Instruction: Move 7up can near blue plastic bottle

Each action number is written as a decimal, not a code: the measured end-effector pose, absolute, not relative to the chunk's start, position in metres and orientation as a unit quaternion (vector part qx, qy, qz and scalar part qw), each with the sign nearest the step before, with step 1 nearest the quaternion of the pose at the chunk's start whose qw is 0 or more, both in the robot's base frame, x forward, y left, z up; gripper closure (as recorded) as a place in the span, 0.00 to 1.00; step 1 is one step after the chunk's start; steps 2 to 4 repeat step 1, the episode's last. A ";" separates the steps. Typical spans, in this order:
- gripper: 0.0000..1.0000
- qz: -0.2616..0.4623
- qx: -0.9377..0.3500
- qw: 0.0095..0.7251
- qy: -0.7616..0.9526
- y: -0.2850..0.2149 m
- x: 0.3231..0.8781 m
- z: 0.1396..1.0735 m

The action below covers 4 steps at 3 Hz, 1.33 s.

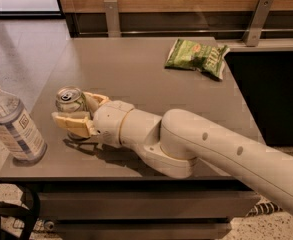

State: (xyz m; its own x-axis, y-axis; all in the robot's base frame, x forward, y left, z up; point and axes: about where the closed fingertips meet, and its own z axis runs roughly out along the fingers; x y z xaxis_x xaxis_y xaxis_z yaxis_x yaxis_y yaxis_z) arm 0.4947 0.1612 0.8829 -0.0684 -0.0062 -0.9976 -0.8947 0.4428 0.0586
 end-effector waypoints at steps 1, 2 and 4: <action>0.00 0.384 -0.363 0.578 0.621 0.163 0.494 0.883; 0.00 0.384 -0.363 0.578 0.621 0.163 0.494 0.883; 0.00 0.384 -0.363 0.578 0.621 0.163 0.494 0.883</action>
Offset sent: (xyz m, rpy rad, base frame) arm 0.0000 0.0000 0.0000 0.0000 0.0000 0.0000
